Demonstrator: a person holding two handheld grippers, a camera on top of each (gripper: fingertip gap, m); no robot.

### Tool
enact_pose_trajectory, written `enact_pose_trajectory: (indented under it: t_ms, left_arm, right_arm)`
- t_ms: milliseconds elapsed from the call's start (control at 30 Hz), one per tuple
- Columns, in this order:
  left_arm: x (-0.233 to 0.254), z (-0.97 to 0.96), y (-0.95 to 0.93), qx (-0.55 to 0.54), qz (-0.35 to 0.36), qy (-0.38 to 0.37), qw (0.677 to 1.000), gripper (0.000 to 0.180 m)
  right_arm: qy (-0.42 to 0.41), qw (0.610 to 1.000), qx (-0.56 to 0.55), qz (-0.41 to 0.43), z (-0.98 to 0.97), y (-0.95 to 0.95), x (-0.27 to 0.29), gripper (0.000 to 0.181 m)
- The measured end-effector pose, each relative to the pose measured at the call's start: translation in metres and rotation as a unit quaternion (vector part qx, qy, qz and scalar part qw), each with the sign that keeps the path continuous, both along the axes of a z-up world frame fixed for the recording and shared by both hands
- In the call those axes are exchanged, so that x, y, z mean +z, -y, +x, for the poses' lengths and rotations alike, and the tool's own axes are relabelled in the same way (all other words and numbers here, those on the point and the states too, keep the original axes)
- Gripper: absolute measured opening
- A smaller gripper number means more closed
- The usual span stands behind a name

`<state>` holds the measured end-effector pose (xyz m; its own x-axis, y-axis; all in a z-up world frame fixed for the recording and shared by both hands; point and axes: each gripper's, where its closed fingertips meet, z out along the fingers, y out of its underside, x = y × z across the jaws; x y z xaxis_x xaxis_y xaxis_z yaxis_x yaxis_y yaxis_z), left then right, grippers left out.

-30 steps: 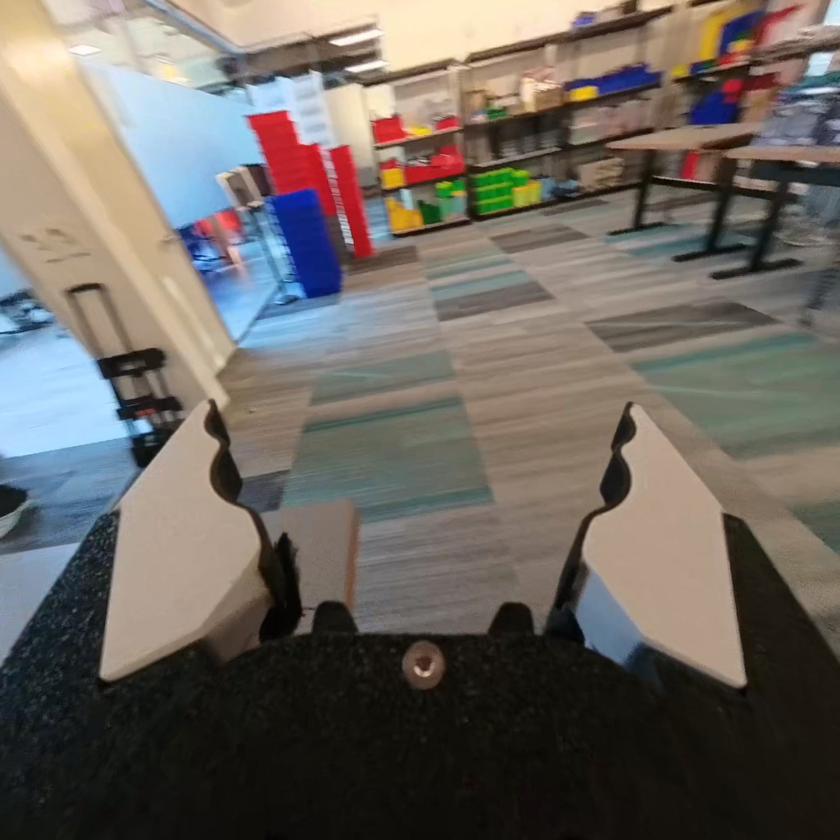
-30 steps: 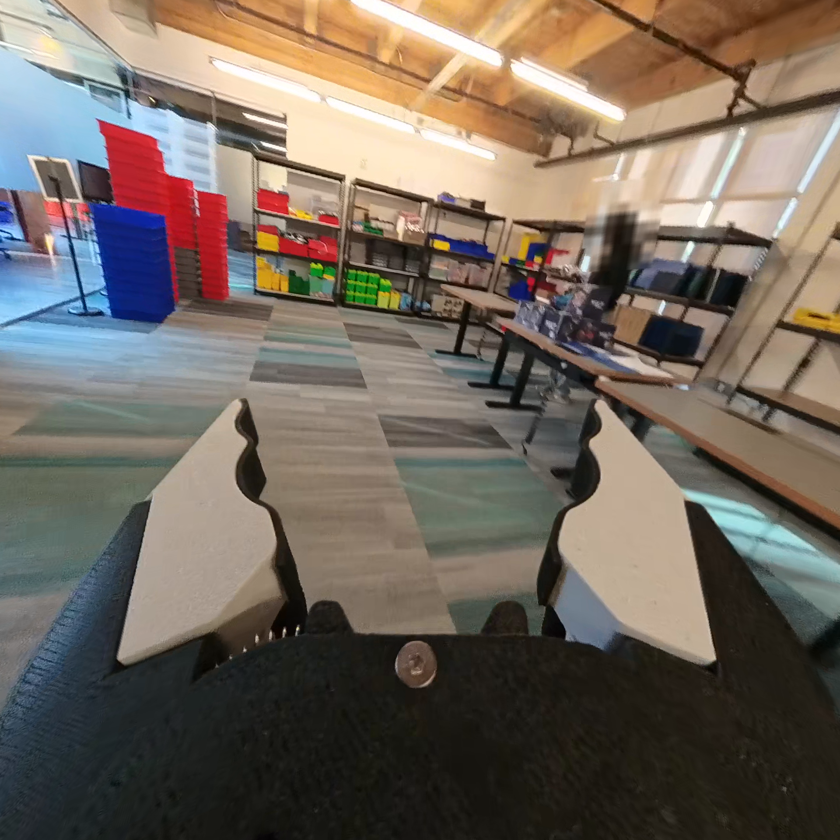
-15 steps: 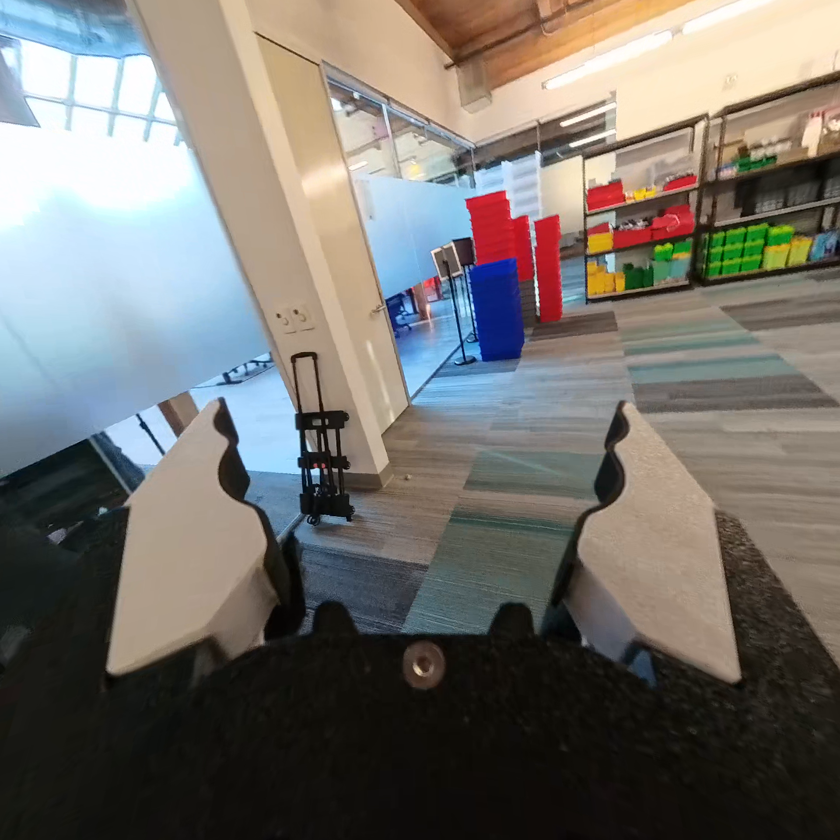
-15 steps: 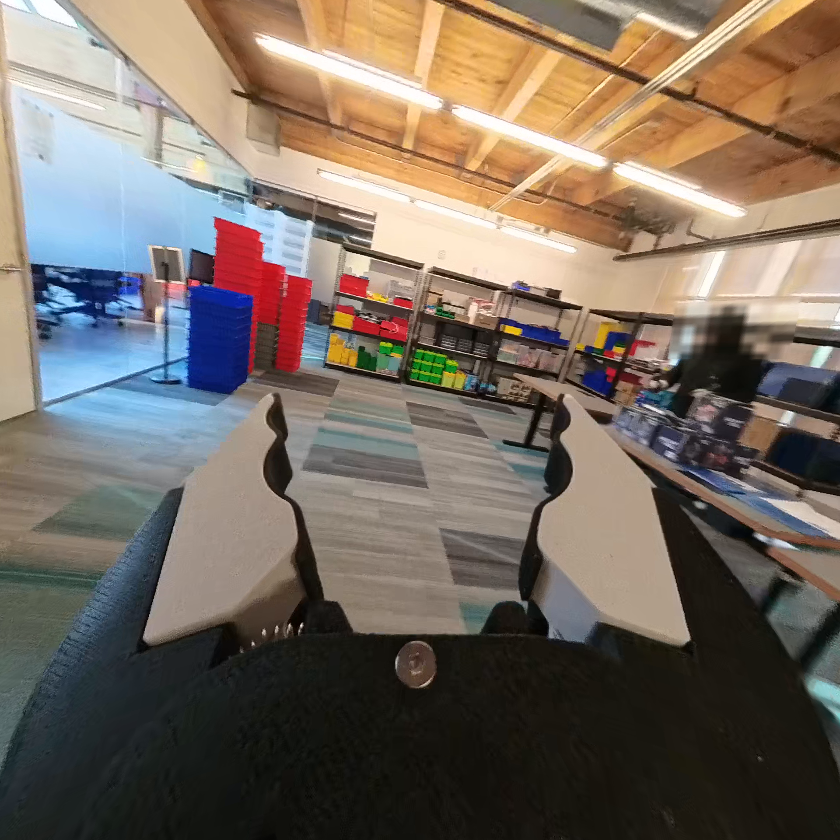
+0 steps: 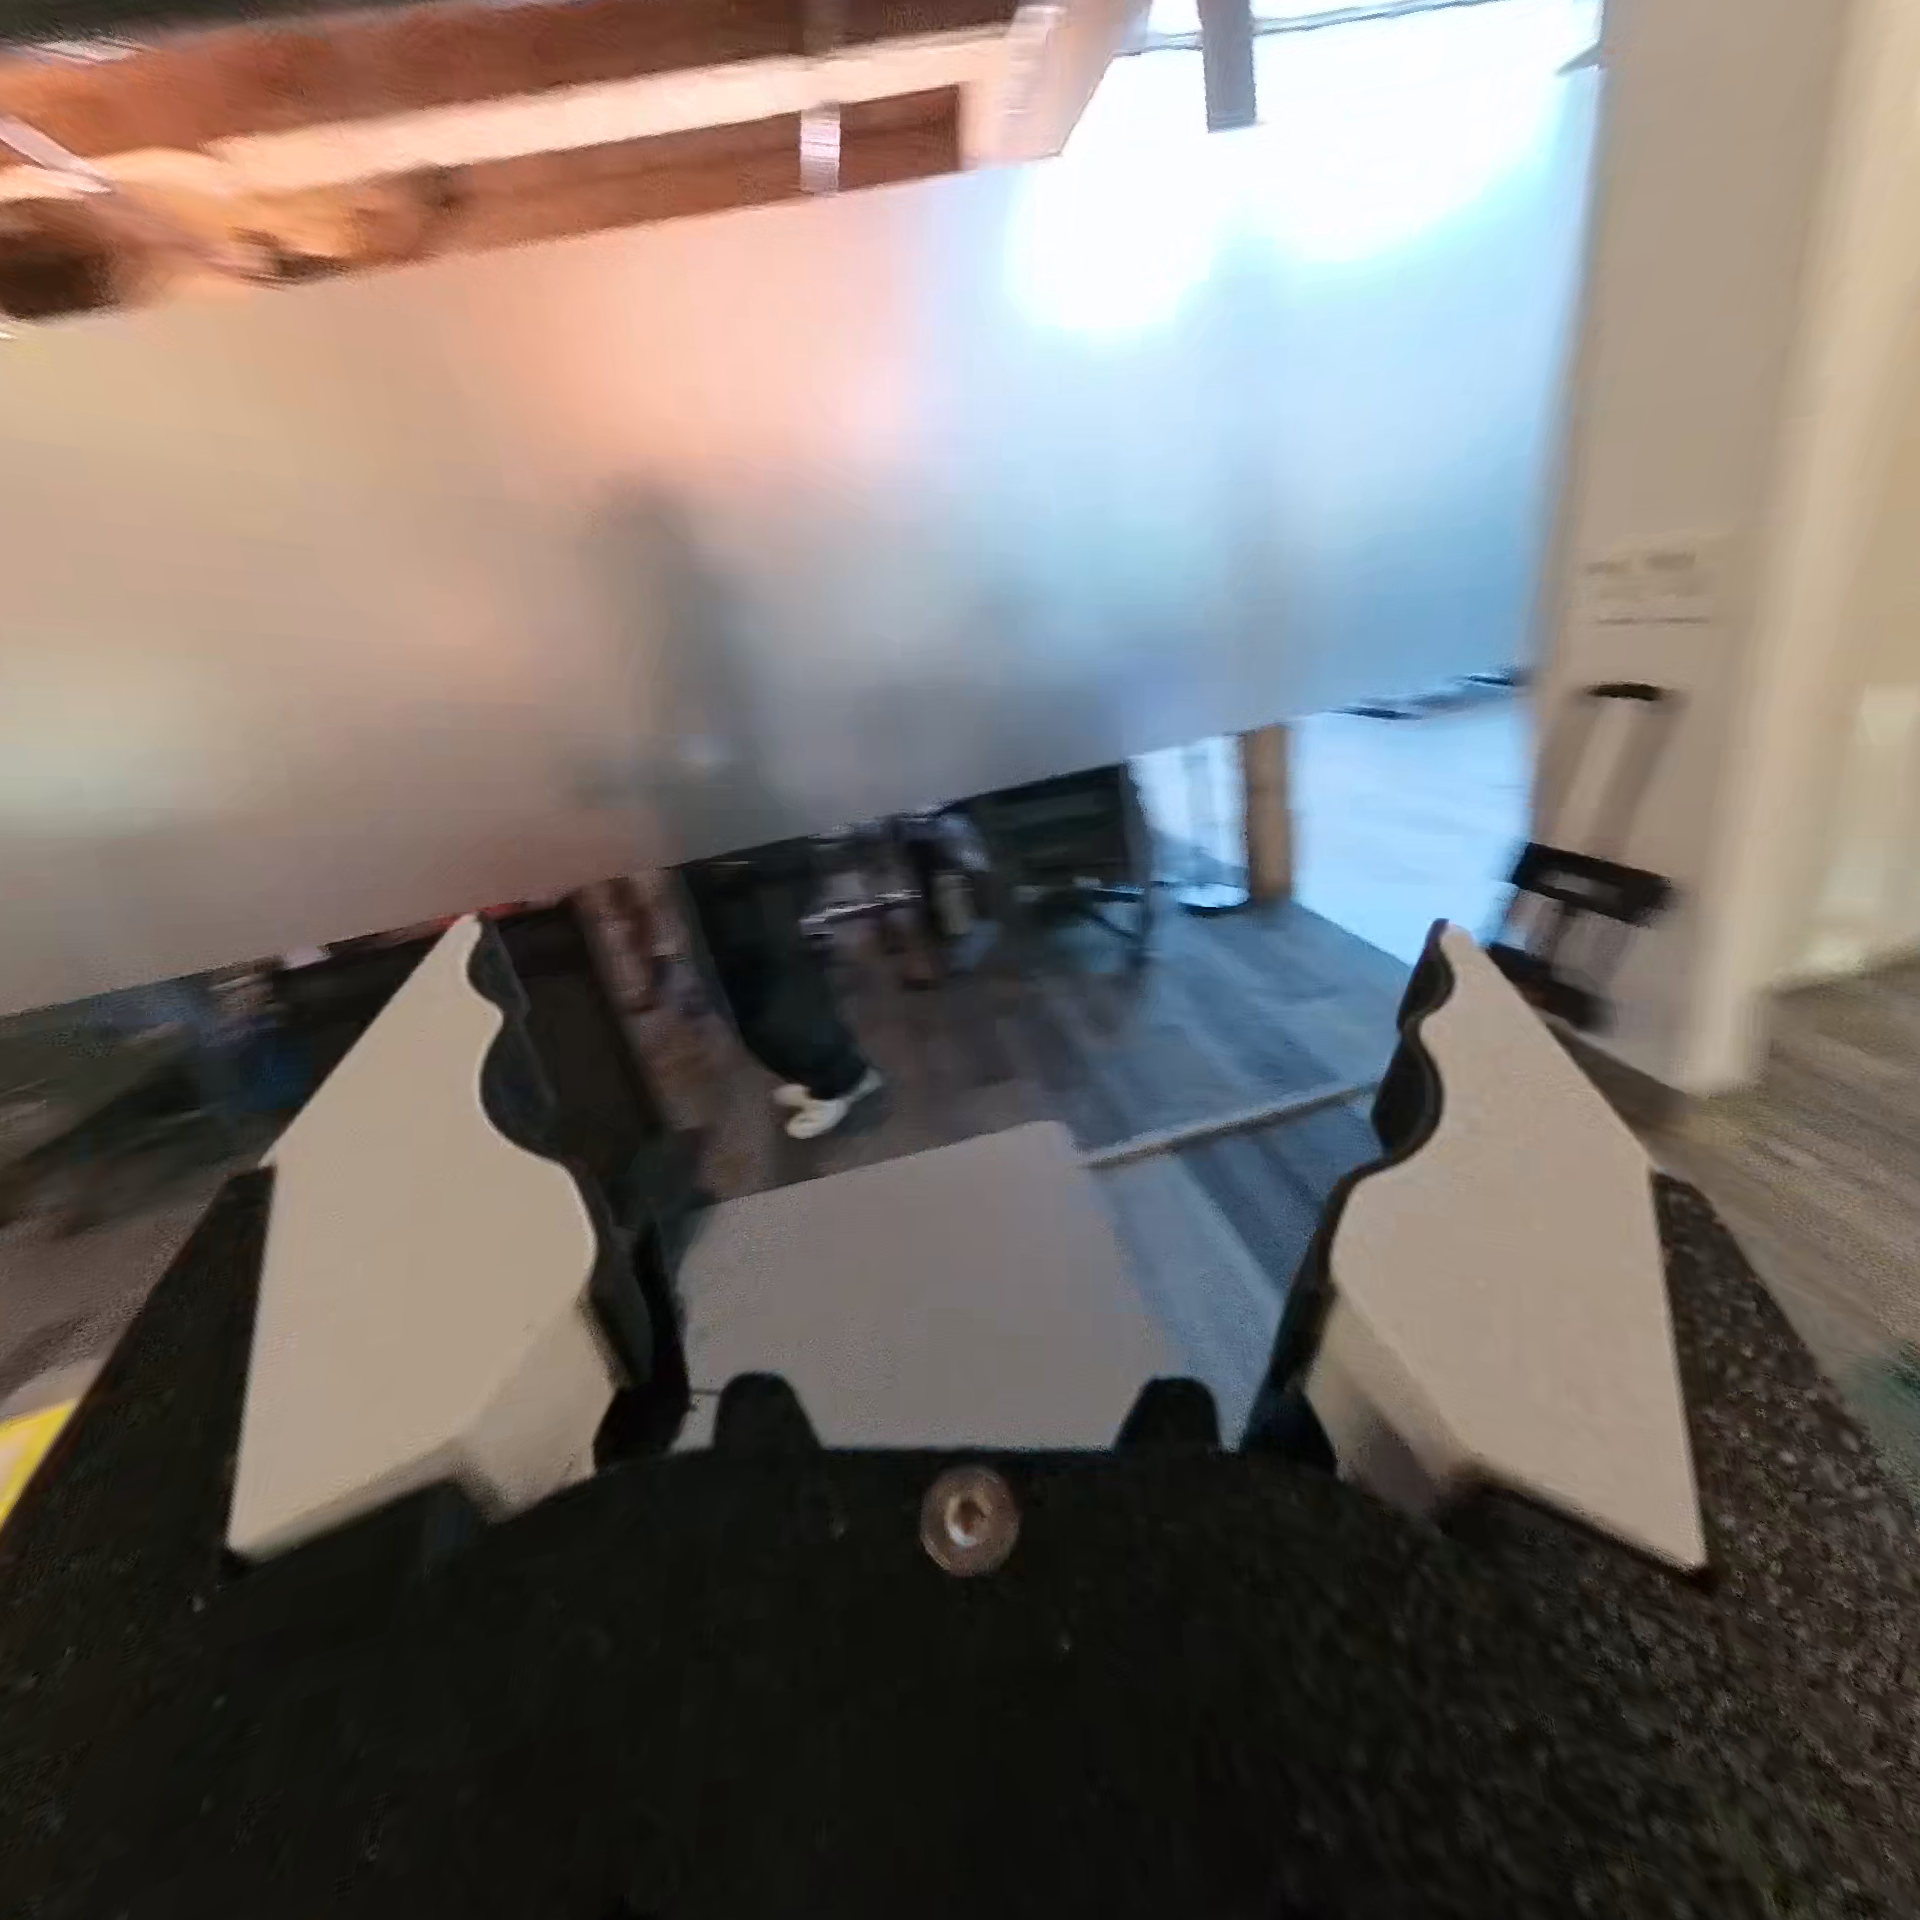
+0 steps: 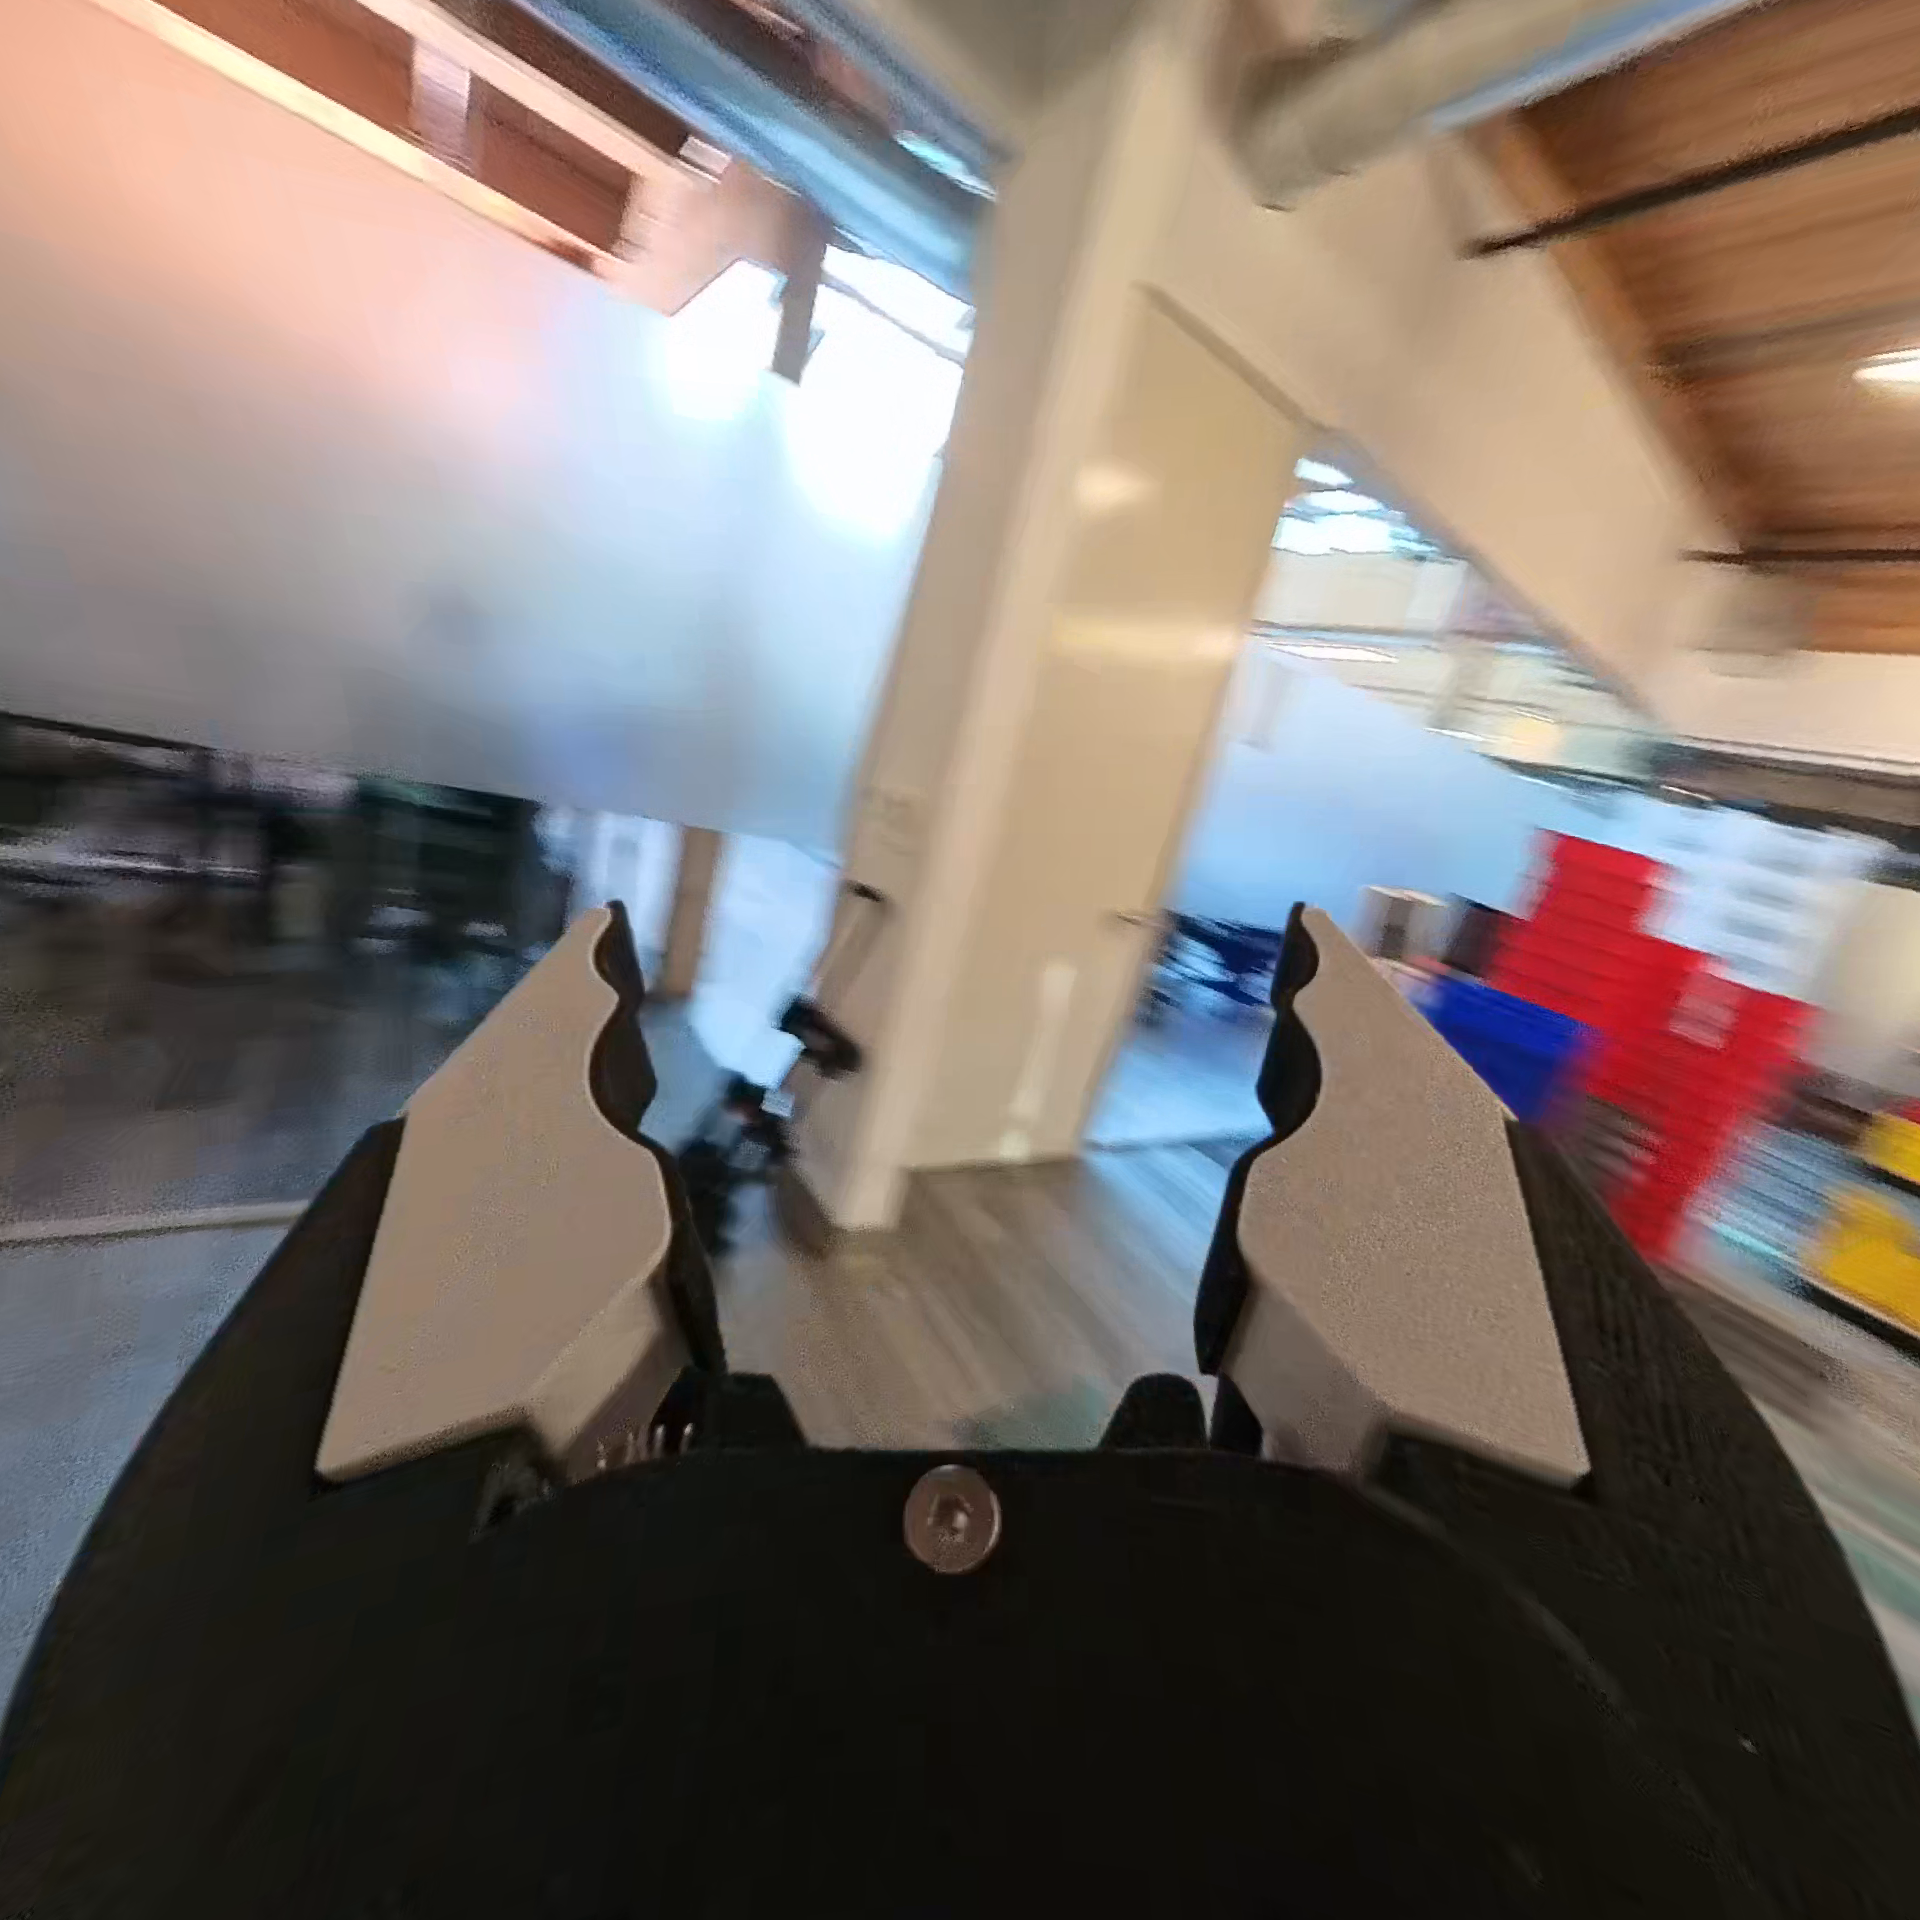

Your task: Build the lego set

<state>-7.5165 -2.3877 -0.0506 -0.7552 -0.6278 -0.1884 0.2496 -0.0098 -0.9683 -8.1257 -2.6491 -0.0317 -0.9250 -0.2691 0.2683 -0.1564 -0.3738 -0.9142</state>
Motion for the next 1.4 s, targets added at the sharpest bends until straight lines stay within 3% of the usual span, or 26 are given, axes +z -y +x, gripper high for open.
enact_pose_trajectory:
  t_ms: [67, 167, 267, 333, 433, 500, 600, 767, 900, 1033, 1133, 1267, 1400]
  left_arm:
    - [0.006, 0.038, -0.093, 0.104, -0.032, 0.002, 0.994, 0.159]
    - [-0.019, 0.058, -0.254, 0.275, -0.036, -0.045, 0.96, 0.159]
    - [-0.05, 0.006, -0.401, 0.397, -0.057, -0.108, 0.91, 0.159]
    - [-0.052, -0.055, -0.485, 0.463, -0.069, -0.102, 0.878, 0.159]
    - [-0.048, -0.15, -0.602, 0.574, 0.003, -0.101, 0.812, 0.158]
    - [-0.036, -0.206, -0.675, 0.645, 0.05, -0.108, 0.755, 0.158]
    - [-0.008, -0.266, -0.75, 0.707, 0.053, -0.095, 0.699, 0.157]
    - [-0.006, -0.308, -0.82, 0.749, 0.04, -0.039, 0.661, 0.152]
    - [-0.046, -0.36, -0.914, 0.826, 0.021, -0.064, 0.559, 0.155]
    - [-0.053, -0.352, -1.009, 0.858, -0.009, -0.11, 0.502, 0.157]
    - [-0.028, -0.267, -1.064, 0.846, 0.023, -0.077, 0.527, 0.15]
    - [-0.036, -0.086, -1.113, 0.784, 0.049, -0.054, 0.616, 0.146]
    - [-0.068, 0.101, -1.147, 0.715, 0.017, -0.053, 0.697, 0.137]
  right_arm:
    - [-0.004, 0.994, 0.104, -0.022, 0.096, 0.024, 0.005, 0.12]
    - [0.019, 0.963, 0.267, -0.029, 0.24, 0.006, 0.02, 0.122]
    - [-0.026, 0.896, 0.442, -0.035, 0.367, -0.067, 0.024, 0.123]
    - [-0.04, 0.859, 0.507, -0.066, 0.423, -0.118, 0.024, 0.124]
    - [0.048, 0.789, 0.611, -0.035, 0.493, -0.205, 0.022, 0.122]
    - [0.084, 0.753, 0.653, 0.01, 0.543, -0.274, 0.007, 0.122]
    - [0.075, 0.696, 0.709, 0.081, 0.603, -0.402, -0.02, 0.121]
    - [0.062, 0.616, 0.784, 0.037, 0.659, -0.603, -0.012, 0.119]
    - [0.073, 0.57, 0.818, 0.016, 0.722, -0.738, -0.004, 0.117]
    - [0.05, 0.547, 0.835, 0.024, 0.802, -0.853, -0.01, 0.117]
    - [0.045, 0.543, 0.838, 0.019, 0.853, -0.908, -0.015, 0.117]
    - [-0.001, 0.572, 0.82, -0.012, 0.95, -0.96, -0.032, 0.116]
    - [-0.018, 0.59, 0.807, -0.021, 1.062, -0.999, -0.031, 0.116]
